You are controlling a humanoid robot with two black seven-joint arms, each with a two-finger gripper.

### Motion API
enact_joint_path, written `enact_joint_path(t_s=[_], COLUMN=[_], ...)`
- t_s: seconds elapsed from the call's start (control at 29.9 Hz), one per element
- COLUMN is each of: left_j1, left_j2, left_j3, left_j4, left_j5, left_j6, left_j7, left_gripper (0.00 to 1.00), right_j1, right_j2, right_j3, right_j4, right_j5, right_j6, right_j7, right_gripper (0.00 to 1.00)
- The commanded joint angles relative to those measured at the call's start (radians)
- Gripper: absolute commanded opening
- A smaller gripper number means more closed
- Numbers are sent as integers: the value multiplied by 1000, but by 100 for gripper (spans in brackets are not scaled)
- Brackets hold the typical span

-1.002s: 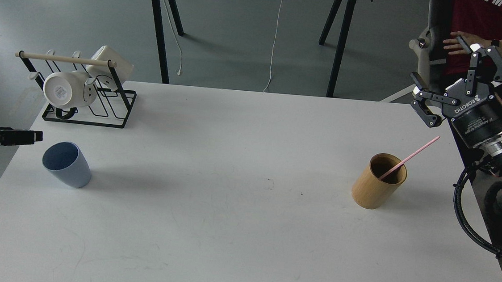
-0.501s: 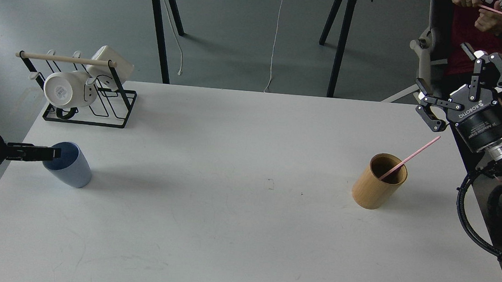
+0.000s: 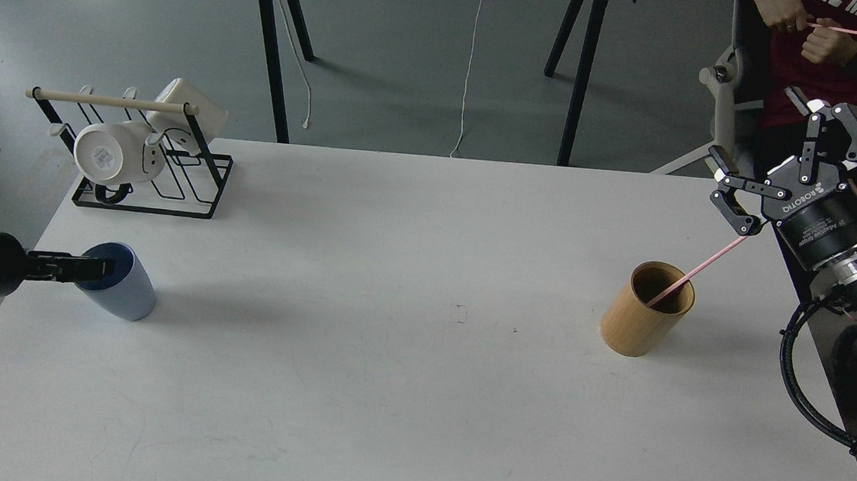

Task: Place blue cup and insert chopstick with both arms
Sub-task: 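Reach the left gripper into the blue cup's opening and grasp it, then lift the blue cup with the left gripper and carry it toward table center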

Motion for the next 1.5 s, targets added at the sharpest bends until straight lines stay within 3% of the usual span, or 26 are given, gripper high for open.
enact_joint_path(t_s=[0.0, 0.2, 0.3, 0.5, 0.87, 1.04, 1.24, 1.34, 1.47], left_j1=[2, 3, 3, 3, -1, -18, -162, -234, -297], left_j2=[1, 1, -1, -15, -6, 48, 62, 13, -78], left_j3=[2, 24, 34, 34, 25, 15, 20, 18, 37], left_j4=[0, 12, 34, 34, 5, -142, -311, -327, -319], left_j5=[3, -1, -4, -7, -43, -116, -207, -213, -225], left_j6=[31, 28, 36, 56, 79, 83, -8, -70, -82], left_j7=[0, 0, 0, 0, 0, 0, 0, 0, 0], left_gripper=[64, 53, 30, 5, 0, 0, 0, 0, 0], right_j1=[-3, -5, -5, -5, -9, -9, -12, -12, -11], right_j2=[-1, 0, 0, -1, -5, -9, -11, -9, -9], right_j3=[0, 1, 1, 1, 3, 6, 6, 13, 32], right_j4=[0, 0, 0, 0, -2, 0, -2, -2, -12], right_j5=[0, 0, 0, 0, 0, 3, 6, 8, 8], right_j6=[0, 0, 0, 0, -3, -6, -8, -9, -9], right_j7=[0, 0, 0, 0, 0, 0, 0, 0, 0], right_gripper=[97, 97, 97, 97, 97, 97, 97, 97, 97])
